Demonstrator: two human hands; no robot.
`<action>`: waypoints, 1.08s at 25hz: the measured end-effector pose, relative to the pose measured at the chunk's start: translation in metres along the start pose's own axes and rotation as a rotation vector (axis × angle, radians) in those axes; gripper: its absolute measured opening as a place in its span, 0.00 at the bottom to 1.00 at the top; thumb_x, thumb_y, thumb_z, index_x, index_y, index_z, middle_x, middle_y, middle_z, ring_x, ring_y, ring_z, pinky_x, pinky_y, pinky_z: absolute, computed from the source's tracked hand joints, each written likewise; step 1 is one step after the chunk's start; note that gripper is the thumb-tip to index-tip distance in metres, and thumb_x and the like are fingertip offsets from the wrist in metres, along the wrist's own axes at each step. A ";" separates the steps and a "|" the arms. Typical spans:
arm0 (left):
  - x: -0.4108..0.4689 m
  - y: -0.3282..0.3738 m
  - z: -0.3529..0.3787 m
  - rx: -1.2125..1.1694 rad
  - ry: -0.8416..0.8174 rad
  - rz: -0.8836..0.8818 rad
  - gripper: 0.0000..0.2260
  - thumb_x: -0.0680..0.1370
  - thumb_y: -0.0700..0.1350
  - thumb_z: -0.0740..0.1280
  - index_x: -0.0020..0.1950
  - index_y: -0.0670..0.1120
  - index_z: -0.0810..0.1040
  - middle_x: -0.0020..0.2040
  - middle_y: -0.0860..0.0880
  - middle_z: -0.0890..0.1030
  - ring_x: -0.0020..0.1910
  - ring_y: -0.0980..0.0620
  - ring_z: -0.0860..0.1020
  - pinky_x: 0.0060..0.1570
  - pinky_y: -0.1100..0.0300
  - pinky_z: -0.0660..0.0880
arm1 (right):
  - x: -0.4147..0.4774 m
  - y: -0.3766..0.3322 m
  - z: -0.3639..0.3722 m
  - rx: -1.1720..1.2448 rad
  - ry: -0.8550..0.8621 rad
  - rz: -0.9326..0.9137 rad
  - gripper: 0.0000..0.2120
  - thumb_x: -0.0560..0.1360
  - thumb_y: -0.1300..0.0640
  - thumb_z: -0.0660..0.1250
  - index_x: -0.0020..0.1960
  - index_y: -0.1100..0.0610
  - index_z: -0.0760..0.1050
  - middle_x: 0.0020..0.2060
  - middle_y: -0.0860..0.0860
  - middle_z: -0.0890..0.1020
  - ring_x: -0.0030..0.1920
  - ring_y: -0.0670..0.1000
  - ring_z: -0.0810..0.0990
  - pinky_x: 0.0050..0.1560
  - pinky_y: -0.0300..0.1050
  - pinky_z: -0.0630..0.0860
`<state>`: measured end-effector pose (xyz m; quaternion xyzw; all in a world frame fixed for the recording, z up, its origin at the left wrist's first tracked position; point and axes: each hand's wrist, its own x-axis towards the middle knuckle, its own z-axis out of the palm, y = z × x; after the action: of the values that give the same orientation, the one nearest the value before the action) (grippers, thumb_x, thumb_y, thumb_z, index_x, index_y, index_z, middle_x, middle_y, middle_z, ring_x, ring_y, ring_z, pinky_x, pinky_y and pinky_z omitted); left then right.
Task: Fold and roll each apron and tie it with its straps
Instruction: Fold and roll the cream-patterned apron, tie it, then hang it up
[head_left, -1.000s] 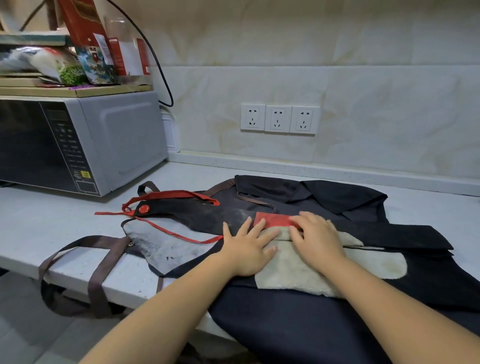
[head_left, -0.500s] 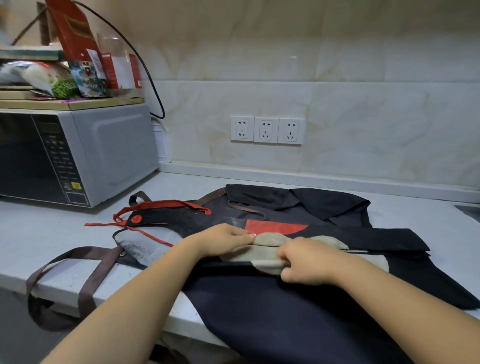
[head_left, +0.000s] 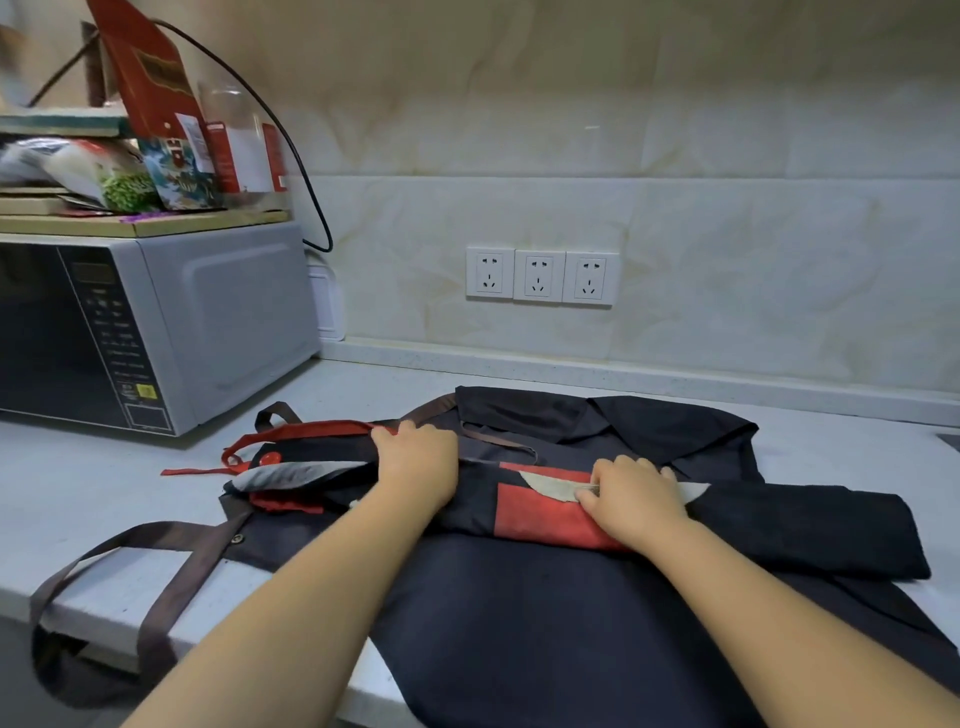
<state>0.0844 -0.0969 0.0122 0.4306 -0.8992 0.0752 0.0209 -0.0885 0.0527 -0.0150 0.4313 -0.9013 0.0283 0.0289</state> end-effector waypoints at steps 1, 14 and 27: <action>-0.005 0.010 0.012 0.047 0.127 0.006 0.14 0.78 0.42 0.58 0.63 0.51 0.73 0.63 0.48 0.74 0.66 0.44 0.68 0.67 0.39 0.59 | -0.002 -0.001 0.009 0.004 0.036 0.022 0.17 0.79 0.42 0.55 0.60 0.51 0.72 0.60 0.50 0.75 0.63 0.55 0.70 0.68 0.57 0.62; -0.034 0.046 0.050 -0.352 -0.087 0.214 0.21 0.84 0.55 0.47 0.78 0.59 0.56 0.80 0.54 0.51 0.79 0.54 0.46 0.73 0.36 0.42 | -0.019 -0.051 0.036 0.148 -0.042 -0.015 0.25 0.80 0.37 0.40 0.76 0.36 0.47 0.79 0.47 0.48 0.77 0.59 0.40 0.68 0.74 0.37; -0.034 -0.136 0.073 -0.197 0.283 -0.249 0.16 0.78 0.38 0.60 0.62 0.48 0.79 0.55 0.46 0.79 0.59 0.44 0.73 0.56 0.49 0.72 | -0.021 -0.052 0.036 0.086 -0.055 -0.012 0.27 0.78 0.33 0.39 0.76 0.35 0.46 0.79 0.47 0.47 0.78 0.59 0.40 0.68 0.73 0.37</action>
<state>0.2136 -0.1663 -0.0474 0.5193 -0.8302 0.0434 0.1980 -0.0355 0.0338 -0.0507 0.4383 -0.8970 0.0552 -0.0141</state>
